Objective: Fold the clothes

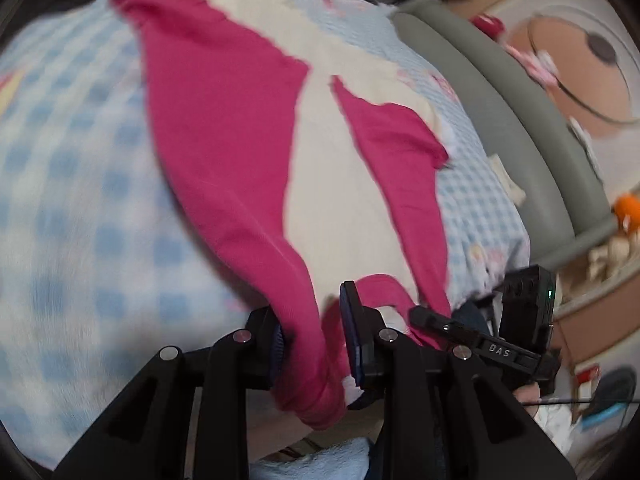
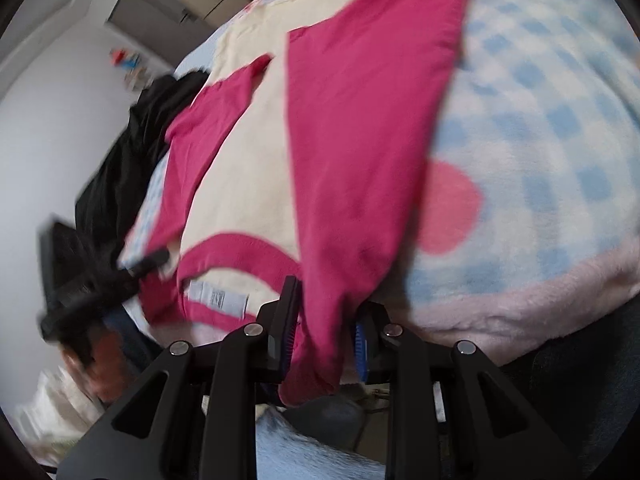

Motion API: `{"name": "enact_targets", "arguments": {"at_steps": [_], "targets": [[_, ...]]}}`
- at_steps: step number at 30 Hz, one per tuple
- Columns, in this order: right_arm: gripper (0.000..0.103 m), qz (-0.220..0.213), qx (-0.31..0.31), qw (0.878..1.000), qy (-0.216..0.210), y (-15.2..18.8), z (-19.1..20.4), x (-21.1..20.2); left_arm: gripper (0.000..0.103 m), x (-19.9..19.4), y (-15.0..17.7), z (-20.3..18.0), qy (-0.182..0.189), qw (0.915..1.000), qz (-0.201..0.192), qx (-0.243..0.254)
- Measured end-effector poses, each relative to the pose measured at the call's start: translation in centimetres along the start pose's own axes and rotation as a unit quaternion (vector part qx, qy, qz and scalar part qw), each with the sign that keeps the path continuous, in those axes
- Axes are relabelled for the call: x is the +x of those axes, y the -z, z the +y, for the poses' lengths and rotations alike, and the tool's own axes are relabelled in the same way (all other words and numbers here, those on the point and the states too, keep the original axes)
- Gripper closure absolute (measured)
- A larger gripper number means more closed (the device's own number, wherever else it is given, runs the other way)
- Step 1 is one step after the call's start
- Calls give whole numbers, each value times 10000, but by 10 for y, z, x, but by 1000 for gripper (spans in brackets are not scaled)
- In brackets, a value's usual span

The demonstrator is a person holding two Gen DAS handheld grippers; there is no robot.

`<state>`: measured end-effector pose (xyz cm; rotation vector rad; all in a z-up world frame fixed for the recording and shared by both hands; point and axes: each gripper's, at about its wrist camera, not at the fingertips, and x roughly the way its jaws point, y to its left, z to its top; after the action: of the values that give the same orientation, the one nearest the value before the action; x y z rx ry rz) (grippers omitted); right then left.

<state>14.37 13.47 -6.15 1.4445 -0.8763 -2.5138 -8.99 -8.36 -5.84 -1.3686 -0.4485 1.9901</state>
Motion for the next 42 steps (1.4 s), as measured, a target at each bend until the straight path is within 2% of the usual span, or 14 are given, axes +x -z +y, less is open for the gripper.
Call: {"name": "enact_targets", "arguments": {"at_steps": [6, 10, 12, 14, 20, 22, 25, 27, 30, 35, 37, 38, 39, 42], "targets": [[79, -54, 406, 9991, -89, -1, -15, 5, 71, 18, 6, 37, 255, 9953, 291, -883], [76, -38, 611, 9979, -203, -2, -22, 10, 63, 22, 2, 39, 401, 9933, 429, -991], [81, 9, 473, 9986, -247, -4, -16, 10, 68, 12, -1, 33, 192, 9957, 319, -846], [93, -13, 283, 9992, -268, -6, -9, 4, 85, 0, -3, 27, -58, 9976, 174, -674], [96, -489, 218, 9979, -365, -11, -4, -20, 87, -11, 4, 40, -124, 9951, 78, -975], [92, -407, 341, 9981, -315, -10, -8, -13, 82, -7, 7, 50, 68, 9923, 154, -1225], [78, -137, 593, 9976, -333, -9, -16, 6, 56, 4, 6, 51, 482, 9884, 216, -1423], [70, -4, 714, 9965, -431, -11, -19, 19, 55, 10, 1, 42, 490, 9901, 230, -1295], [66, -100, 714, 9962, -493, -19, -13, 21, 61, 14, -4, 27, 386, 9940, 159, -1014], [78, -418, 603, 9945, -749, -24, -9, 13, 68, 20, -3, 23, 500, 9942, 147, -941], [72, -347, 610, 9954, -655, -26, -10, 22, 89, 30, -4, 26, 202, 9943, 329, -991], [76, -312, 611, 9958, -607, -27, -10, 27, 93, 31, -6, 26, 7, 9945, 371, -978], [93, -315, 539, 9968, -499, -26, -8, 28, 96, 26, -8, 21, -125, 9951, 353, -914], [99, -758, -3, 9966, -316, -27, 12, 4, 97, -1, -13, -10, -436, 9985, -7, -319]]}}
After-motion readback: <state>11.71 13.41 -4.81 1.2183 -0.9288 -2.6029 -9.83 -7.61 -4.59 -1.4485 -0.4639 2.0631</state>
